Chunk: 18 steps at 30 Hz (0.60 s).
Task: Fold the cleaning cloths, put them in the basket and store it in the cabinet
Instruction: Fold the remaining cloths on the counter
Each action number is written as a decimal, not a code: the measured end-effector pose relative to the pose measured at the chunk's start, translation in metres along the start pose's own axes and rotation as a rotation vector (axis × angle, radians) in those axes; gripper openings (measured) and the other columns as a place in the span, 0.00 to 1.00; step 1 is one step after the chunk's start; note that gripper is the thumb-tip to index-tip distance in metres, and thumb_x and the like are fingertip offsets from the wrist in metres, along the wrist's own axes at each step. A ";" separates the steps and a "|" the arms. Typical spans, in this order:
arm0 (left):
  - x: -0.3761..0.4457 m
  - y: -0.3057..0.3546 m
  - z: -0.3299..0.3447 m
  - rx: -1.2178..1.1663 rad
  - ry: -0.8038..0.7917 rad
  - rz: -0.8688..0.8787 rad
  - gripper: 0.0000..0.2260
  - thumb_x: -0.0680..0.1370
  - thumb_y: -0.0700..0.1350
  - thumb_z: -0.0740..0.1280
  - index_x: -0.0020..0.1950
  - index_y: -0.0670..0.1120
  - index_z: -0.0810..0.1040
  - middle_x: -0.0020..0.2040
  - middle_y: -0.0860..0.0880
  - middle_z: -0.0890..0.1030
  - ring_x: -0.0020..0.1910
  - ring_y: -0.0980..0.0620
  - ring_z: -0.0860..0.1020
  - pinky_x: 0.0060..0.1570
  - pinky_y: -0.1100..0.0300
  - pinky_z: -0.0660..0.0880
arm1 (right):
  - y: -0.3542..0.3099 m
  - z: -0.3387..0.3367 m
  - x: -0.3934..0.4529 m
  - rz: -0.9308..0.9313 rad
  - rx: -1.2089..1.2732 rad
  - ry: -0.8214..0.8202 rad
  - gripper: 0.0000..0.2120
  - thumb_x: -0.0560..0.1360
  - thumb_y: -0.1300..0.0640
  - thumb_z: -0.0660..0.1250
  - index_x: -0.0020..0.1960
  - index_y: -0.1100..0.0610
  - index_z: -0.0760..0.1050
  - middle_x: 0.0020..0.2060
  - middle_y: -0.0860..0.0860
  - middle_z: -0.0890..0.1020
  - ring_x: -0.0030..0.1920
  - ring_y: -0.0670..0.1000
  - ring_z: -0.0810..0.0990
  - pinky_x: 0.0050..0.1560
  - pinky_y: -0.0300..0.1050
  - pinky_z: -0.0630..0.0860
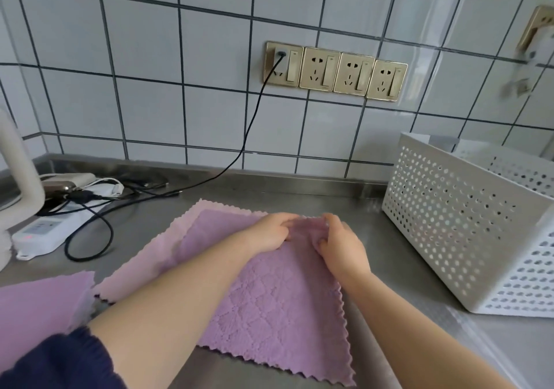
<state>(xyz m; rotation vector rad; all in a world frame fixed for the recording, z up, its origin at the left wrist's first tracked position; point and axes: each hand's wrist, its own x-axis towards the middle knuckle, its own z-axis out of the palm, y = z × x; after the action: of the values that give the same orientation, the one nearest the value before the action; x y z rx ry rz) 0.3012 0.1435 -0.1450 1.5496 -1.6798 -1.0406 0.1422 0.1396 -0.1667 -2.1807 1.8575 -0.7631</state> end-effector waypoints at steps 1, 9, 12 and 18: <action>-0.003 -0.001 -0.003 0.029 0.002 0.011 0.24 0.78 0.31 0.51 0.72 0.46 0.66 0.68 0.50 0.72 0.64 0.52 0.73 0.50 0.63 0.69 | 0.000 -0.002 -0.001 -0.006 -0.003 0.015 0.25 0.76 0.58 0.60 0.72 0.54 0.62 0.64 0.55 0.71 0.61 0.57 0.72 0.55 0.47 0.71; -0.062 -0.030 -0.040 0.310 0.079 0.055 0.19 0.78 0.34 0.57 0.68 0.44 0.71 0.66 0.47 0.75 0.64 0.52 0.73 0.63 0.65 0.66 | -0.038 -0.009 -0.066 -0.373 -0.083 -0.155 0.25 0.76 0.58 0.62 0.73 0.51 0.64 0.73 0.51 0.63 0.71 0.53 0.63 0.69 0.46 0.63; -0.099 -0.039 -0.049 0.506 0.071 0.066 0.19 0.79 0.40 0.59 0.70 0.46 0.69 0.68 0.49 0.72 0.66 0.53 0.71 0.63 0.64 0.65 | -0.052 -0.001 -0.100 -0.380 -0.124 -0.395 0.26 0.78 0.44 0.57 0.75 0.46 0.58 0.77 0.50 0.53 0.76 0.51 0.52 0.74 0.51 0.52; -0.153 -0.064 -0.049 0.963 -0.057 -0.036 0.24 0.81 0.57 0.53 0.76 0.54 0.55 0.78 0.50 0.52 0.77 0.51 0.51 0.75 0.54 0.50 | -0.045 0.000 -0.124 -0.415 -0.281 -0.506 0.44 0.65 0.25 0.35 0.77 0.43 0.47 0.77 0.47 0.46 0.76 0.48 0.43 0.74 0.54 0.43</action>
<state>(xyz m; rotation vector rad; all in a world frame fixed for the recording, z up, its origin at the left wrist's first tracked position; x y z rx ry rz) 0.3938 0.2878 -0.1654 2.1131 -2.3695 -0.2428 0.1701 0.2682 -0.1794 -2.6524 1.3408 0.0275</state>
